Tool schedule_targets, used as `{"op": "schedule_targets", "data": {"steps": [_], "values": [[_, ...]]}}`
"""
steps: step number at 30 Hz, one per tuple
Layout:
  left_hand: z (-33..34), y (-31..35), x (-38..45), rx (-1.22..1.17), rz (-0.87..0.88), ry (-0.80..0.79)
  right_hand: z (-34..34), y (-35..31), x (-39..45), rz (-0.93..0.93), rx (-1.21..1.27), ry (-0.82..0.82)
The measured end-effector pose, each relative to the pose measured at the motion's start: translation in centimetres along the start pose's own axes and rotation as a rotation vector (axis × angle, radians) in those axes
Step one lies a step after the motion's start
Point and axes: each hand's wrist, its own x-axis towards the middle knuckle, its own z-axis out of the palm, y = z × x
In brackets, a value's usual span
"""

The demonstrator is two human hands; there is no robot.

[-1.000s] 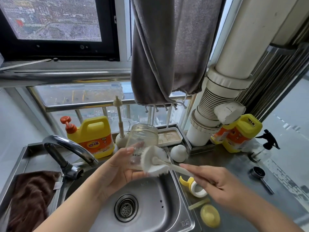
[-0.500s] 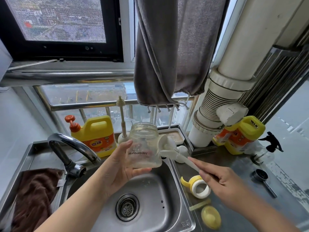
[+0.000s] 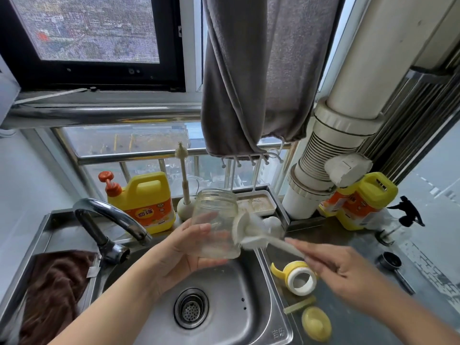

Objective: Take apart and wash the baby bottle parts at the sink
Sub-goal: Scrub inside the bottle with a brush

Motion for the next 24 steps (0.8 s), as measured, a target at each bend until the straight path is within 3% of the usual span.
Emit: {"op": "schedule_targets", "data": {"steps": [4,9,14,18,24], "values": [[0.4,-0.3,0.1,-0.062,-0.007,-0.041,-0.2,-1.0,1.8,0.016,0.079,0.066],[0.0,0.2,-0.1,-0.103,0.021,-0.067,0.2,-0.7,0.8,-0.001,0.07,-0.102],[0.2,-0.2,0.1,-0.069,-0.009,-0.024,-0.3,0.4,1.7,0.064,0.101,0.081],[0.4,0.3,0.1,-0.113,0.01,-0.063,1.1,-0.5,1.5,-0.029,0.138,-0.028],[0.3,0.1,0.1,-0.087,-0.02,-0.071,0.4,0.7,1.5,0.048,0.118,0.063]]}}
